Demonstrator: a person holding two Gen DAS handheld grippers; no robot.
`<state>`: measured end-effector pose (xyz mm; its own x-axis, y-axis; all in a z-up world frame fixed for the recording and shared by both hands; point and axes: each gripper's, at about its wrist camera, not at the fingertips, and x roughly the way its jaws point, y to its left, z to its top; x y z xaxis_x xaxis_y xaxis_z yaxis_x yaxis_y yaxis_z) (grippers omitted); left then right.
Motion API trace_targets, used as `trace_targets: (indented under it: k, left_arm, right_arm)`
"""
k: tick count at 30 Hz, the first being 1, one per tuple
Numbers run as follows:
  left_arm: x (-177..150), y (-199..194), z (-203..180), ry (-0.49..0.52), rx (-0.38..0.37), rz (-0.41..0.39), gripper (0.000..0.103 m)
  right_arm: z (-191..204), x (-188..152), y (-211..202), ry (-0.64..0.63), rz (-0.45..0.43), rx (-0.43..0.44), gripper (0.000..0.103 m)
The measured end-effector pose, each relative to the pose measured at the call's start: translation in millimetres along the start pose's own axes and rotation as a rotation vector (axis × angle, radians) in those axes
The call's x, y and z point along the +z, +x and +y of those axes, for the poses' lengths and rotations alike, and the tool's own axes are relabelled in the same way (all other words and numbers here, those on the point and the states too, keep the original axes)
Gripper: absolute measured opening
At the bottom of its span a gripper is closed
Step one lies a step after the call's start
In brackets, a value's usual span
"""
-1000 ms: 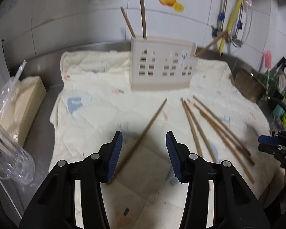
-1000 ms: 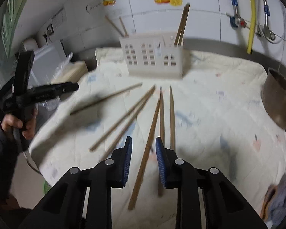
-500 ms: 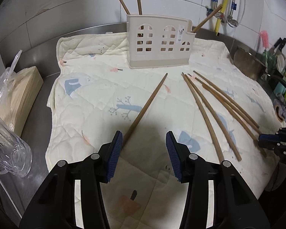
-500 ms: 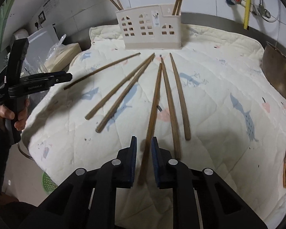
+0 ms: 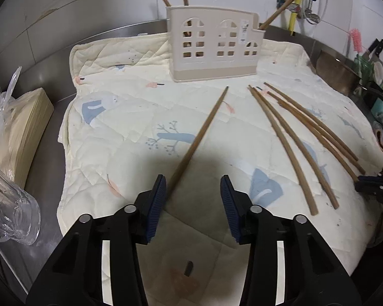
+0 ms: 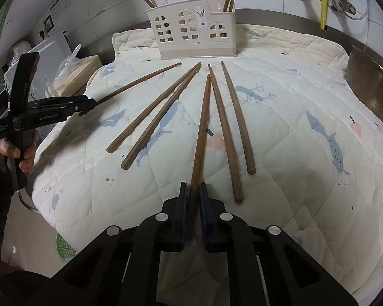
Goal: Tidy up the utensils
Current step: 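Lower the right tool onto a chopstick and close while the left tool grasps another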
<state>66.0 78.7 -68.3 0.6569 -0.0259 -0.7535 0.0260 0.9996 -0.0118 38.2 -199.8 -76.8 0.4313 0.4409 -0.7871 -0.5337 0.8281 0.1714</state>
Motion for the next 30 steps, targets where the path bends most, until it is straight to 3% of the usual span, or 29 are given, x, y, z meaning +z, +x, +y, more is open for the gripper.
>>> trace_targets:
  k: [3, 13, 15, 24, 30]
  left_arm:
    - [4.0, 4.8, 7.1, -0.016, 0.008, 0.01, 0.035]
    - [1.7, 24.9, 16.9, -0.009, 0.004, 0.057, 0.028]
    - [1.7, 25.2, 16.5, -0.004, 0.0, 0.057, 0.023]
    - [1.3, 23.6, 7.4, 0.036, 0.019, 0.062, 0.011]
    - [9.9, 6.8, 1.1, 0.025, -0.01, 0.031, 0.007]
  right_arm:
    - [0.2, -0.3, -0.1, -0.003, -0.004, -0.005, 0.009]
    - [0.3, 1.6, -7.2, -0.01, -0.024, -0.015, 0.008]
    - [0.4, 3.4, -12.7, -0.013, -0.039, -0.015, 0.008]
    - [2.7, 28.2, -43.6, -0.059, -0.144, -0.024, 0.007]
    - [-0.3, 60.9, -60.9, -0.093, -0.223, -0.009, 0.007]
